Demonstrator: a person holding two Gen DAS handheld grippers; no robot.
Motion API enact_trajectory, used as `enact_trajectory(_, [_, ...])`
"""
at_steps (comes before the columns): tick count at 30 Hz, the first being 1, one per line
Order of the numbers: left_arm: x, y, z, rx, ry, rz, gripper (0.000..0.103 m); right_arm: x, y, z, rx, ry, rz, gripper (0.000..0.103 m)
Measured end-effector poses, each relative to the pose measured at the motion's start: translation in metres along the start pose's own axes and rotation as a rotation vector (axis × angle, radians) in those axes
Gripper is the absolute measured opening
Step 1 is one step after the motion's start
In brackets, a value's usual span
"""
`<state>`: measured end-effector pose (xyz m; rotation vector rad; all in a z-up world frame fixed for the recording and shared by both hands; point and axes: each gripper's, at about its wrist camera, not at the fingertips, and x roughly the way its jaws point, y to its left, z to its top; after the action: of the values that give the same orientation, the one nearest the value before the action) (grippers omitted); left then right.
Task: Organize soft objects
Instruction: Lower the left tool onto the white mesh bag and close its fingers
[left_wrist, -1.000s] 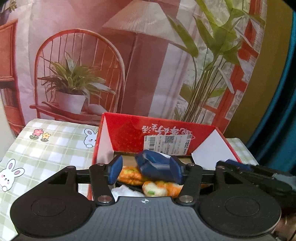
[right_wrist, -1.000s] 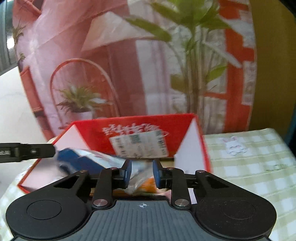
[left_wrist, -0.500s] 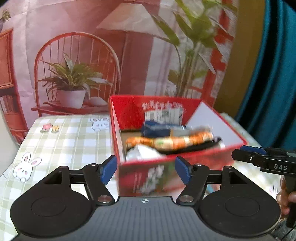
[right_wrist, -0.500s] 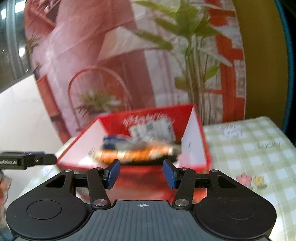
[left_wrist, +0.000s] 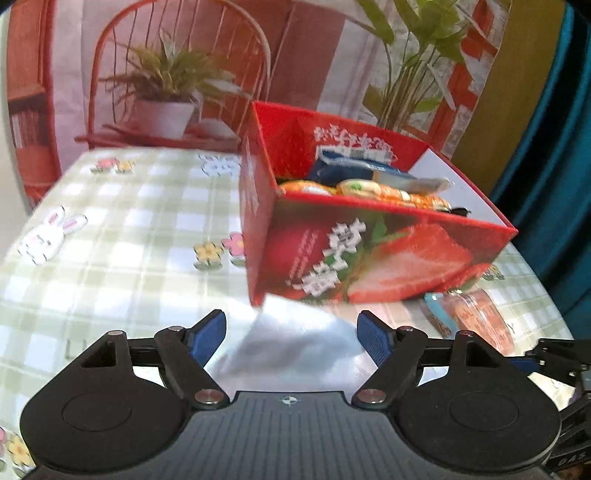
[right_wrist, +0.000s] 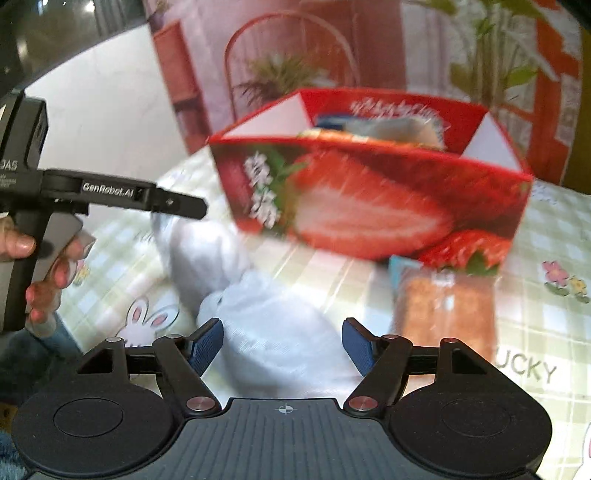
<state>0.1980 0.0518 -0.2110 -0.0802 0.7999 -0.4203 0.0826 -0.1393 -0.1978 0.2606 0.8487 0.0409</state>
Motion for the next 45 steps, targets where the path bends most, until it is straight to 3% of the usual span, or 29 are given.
enact_trajectory(3, [0.005, -0.001, -0.010, -0.015, 0.026, -0.012, 0.080, 0.007, 0.003, -0.005, -0.021, 0.038, 0.001, 0.074])
enact_trajectory(6, [0.009, -0.001, -0.017, -0.033, 0.028, -0.036, 0.077, 0.014, -0.001, -0.009, -0.024, 0.064, -0.014, 0.071])
enact_trajectory(9, [0.010, -0.003, -0.020, -0.058, 0.017, -0.080, 0.044, 0.017, -0.012, -0.011, 0.004, 0.063, -0.016, 0.051])
enact_trajectory(13, [0.011, -0.014, -0.024, -0.074, 0.018, -0.083, 0.038, 0.014, -0.028, -0.010, 0.057, 0.032, -0.008, 0.039])
enact_trajectory(25, [-0.004, -0.040, -0.060, -0.103, 0.018, -0.092, 0.038, -0.002, -0.054, -0.034, 0.192, -0.050, -0.030, 0.035])
enact_trajectory(36, [-0.005, -0.037, -0.066, -0.108, -0.001, -0.088, 0.038, -0.011, -0.060, -0.036, 0.245, -0.085, -0.070, 0.043])
enact_trajectory(45, [-0.005, -0.037, -0.068, -0.108, -0.002, -0.088, 0.038, -0.008, -0.061, -0.038, 0.278, -0.066, -0.024, 0.033])
